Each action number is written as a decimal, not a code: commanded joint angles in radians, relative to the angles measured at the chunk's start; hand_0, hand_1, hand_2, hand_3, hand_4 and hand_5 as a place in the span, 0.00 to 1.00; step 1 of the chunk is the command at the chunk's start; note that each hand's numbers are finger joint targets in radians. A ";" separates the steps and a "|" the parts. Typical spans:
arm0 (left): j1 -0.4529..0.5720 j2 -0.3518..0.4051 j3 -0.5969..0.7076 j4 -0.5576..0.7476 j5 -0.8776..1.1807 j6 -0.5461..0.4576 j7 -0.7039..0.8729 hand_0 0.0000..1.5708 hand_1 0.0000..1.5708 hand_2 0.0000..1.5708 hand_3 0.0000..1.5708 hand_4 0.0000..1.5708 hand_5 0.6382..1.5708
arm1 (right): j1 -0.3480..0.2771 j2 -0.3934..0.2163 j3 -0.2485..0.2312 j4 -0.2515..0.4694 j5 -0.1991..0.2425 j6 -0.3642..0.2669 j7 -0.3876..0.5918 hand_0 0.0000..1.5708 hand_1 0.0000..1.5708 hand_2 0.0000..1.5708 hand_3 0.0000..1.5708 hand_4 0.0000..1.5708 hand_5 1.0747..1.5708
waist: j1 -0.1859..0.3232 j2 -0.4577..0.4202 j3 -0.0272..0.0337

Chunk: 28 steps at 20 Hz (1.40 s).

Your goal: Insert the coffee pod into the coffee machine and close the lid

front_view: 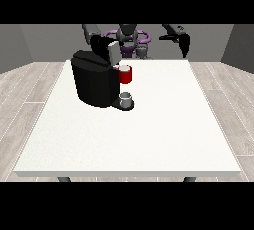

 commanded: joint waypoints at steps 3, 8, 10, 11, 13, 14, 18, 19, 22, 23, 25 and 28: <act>0.038 0.026 0.022 0.053 0.009 -0.011 -0.036 0.00 0.00 0.00 0.00 0.08 1.00 | -0.002 0.054 0.070 -0.015 0.054 -0.020 0.030 0.00 0.00 0.00 0.00 0.09 1.00 | -0.014 -0.028 0.0003; 0.016 0.014 0.012 0.085 -0.022 0.021 -0.089 0.00 0.00 0.00 0.00 0.09 1.00 | -0.113 0.064 0.087 -0.021 0.096 -0.066 0.091 0.00 0.00 0.00 0.00 0.08 1.00 | -0.002 -0.007 0.0002; -0.015 0.006 0.003 0.063 0.002 0.013 -0.058 0.00 0.00 0.00 0.00 0.08 1.00 | -0.109 0.059 0.093 0.010 0.122 -0.064 0.020 0.00 0.00 0.00 0.00 0.08 1.00 | 0.013 0.020 0.0004; 0.013 0.037 -0.003 -0.007 0.026 -0.030 0.021 0.00 0.00 0.00 0.00 0.09 1.00 | -0.077 0.010 0.051 0.048 0.093 -0.016 -0.020 0.00 0.00 0.00 0.00 0.09 1.00 | 0.045 -0.007 0.0008; 0.012 0.011 -0.012 0.020 0.007 0.009 -0.001 0.00 0.00 0.00 0.00 0.11 1.00 | -0.129 0.034 0.051 0.039 0.091 -0.024 0.033 0.00 0.00 0.00 0.00 0.09 1.00 | 0.031 -0.013 0.0006; 0.015 0.036 0.000 0.012 0.026 -0.031 -0.044 0.00 0.00 0.00 0.00 0.10 1.00 | -0.128 0.022 0.043 0.055 0.103 -0.033 -0.014 0.00 0.00 0.00 0.00 0.07 1.00 | 0.050 0.018 0.0006; 0.022 0.019 0.005 0.051 0.014 0.006 -0.048 0.00 0.00 0.00 0.00 0.08 1.00 | -0.060 0.141 0.127 -0.011 0.125 -0.059 -0.007 0.00 0.00 0.00 0.00 0.02 1.00 | -0.017 -0.062 0.0004; 0.021 -0.021 -0.050 -0.001 -0.028 0.043 -0.046 0.00 0.00 0.00 0.00 0.12 1.00 | -0.089 0.090 0.077 0.028 0.097 -0.018 -0.054 0.00 0.00 0.00 0.00 0.04 1.00 | 0.010 -0.022 0.0007; 0.082 -0.034 -0.044 0.030 -0.026 0.037 -0.117 0.00 0.00 0.00 0.00 0.12 1.00 | -0.017 0.146 0.136 -0.030 0.066 -0.007 -0.065 0.00 0.00 0.00 0.00 0.16 1.00 | -0.013 -0.078 0.0005; 0.034 -0.012 -0.008 0.068 -0.011 0.051 -0.068 0.00 0.00 0.00 0.00 0.11 1.00 | 0.067 0.147 0.207 -0.075 0.006 0.026 -0.087 0.00 0.00 0.00 0.00 0.22 1.00 | -0.069 -0.116 0.0006; 0.076 -0.007 -0.011 0.058 0.012 0.013 -0.079 0.00 0.00 0.00 0.00 0.13 1.00 | 0.127 0.148 0.205 -0.101 -0.053 -0.011 -0.083 0.00 0.00 0.00 0.00 0.17 1.00 | -0.057 -0.149 0.0007; 0.139 -0.018 0.010 0.101 -0.012 0.051 -0.159 0.00 0.00 0.00 0.00 0.12 1.00 | 0.322 0.149 0.272 -0.154 -0.100 0.000 -0.139 0.00 0.00 0.00 0.00 0.16 1.00 | -0.151 -0.202 0.0005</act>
